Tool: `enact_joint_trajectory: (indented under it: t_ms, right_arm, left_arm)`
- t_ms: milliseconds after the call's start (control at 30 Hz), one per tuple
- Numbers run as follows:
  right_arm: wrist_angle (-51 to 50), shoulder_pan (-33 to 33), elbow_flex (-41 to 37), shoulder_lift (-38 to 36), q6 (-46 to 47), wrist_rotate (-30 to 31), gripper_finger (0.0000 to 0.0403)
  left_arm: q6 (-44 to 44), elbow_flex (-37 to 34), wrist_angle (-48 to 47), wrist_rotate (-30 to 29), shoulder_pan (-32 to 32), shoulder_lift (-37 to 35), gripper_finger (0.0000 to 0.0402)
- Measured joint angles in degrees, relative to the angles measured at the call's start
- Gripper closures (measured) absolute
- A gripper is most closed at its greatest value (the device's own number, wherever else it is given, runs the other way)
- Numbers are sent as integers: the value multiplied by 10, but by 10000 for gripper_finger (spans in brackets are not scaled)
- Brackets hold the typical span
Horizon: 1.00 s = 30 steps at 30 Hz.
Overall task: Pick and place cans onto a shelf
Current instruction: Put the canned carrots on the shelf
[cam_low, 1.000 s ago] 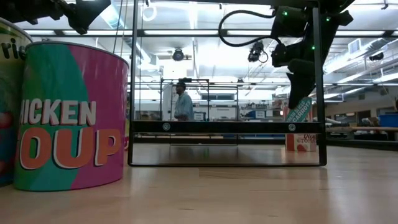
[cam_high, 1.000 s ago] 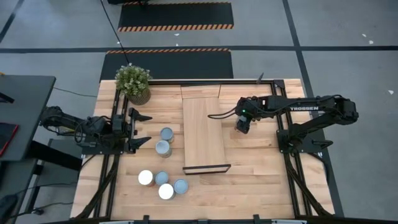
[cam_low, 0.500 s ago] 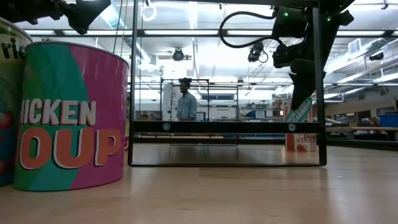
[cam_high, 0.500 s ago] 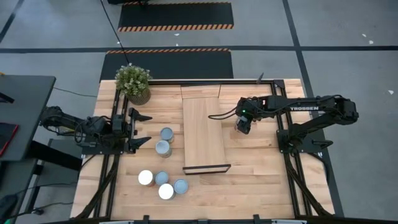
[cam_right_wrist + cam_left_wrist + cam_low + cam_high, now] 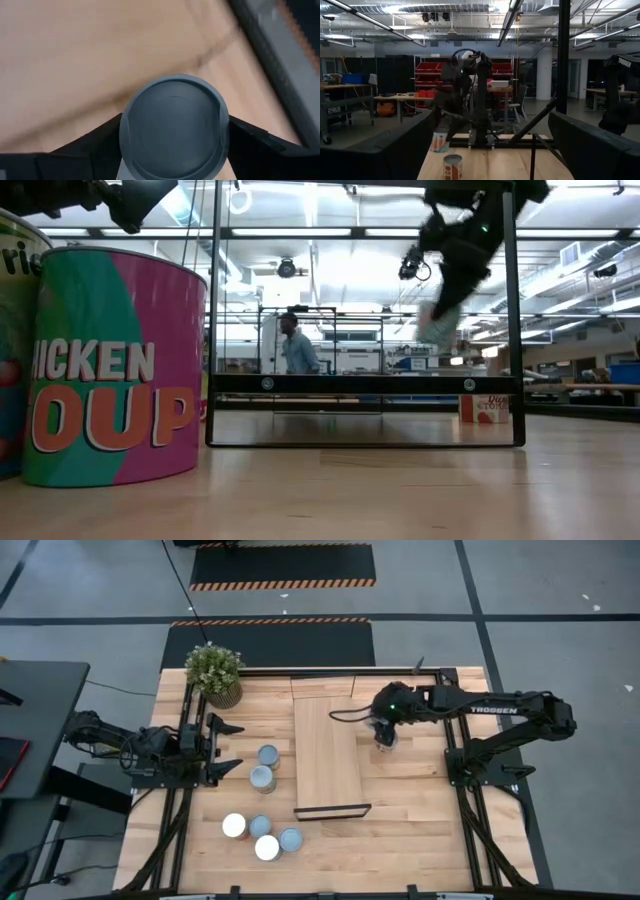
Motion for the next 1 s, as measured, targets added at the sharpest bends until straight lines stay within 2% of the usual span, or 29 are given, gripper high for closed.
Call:
enact_joint_trajectory:
  t_ms: [100,267,500,667,867,1000]
  right_arm:
    - [53,0,3,17,-14,-15,104]
    - [114,0,9,102,-12,-30,104]
    - [79,-3,142,253,-9,-30,104]
    - [33,-3,232,331,-19,-37,99]
    - [14,-5,283,376,-19,-50,56]
    - [10,-8,294,377,-6,-56,41]
  left_arm:
    - [1,0,2,0,0,0,5]
    - [2,0,5,-2,0,0,5]
    - [2,0,5,-6,0,0,5]
    - [2,0,5,-6,0,0,5]
    - [2,0,4,-6,0,0,5]
    - [1,0,4,-6,0,0,5]
